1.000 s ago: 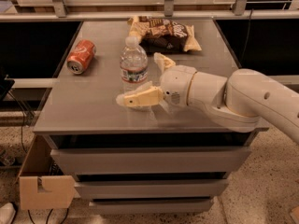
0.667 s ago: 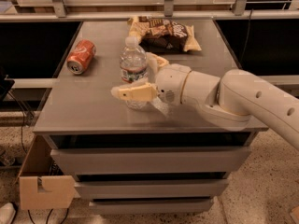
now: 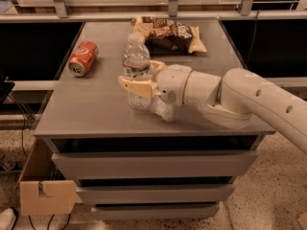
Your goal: Knock water bottle over
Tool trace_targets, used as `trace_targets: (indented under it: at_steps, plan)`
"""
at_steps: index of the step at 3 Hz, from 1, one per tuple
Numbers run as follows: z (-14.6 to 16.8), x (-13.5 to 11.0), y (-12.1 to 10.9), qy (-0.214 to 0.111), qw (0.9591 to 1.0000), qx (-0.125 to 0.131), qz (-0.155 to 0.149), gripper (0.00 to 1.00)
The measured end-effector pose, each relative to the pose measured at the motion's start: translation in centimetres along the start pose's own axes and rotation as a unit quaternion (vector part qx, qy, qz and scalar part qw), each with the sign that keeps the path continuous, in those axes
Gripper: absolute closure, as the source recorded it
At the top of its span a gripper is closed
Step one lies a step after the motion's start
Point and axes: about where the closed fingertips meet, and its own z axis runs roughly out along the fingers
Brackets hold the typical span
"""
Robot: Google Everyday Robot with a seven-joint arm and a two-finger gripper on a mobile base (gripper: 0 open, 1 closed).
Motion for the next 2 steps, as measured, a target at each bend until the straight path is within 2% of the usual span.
trace_targets:
  at_steps: [1, 2]
  plan:
    - [0.0, -0.5, -0.5, 0.015, 0.9994, -0.022, -0.021, 0.85]
    - [-1.0, -0.9, -1.7, 0.047, 0.9961, -0.051, -0.053, 1.0]
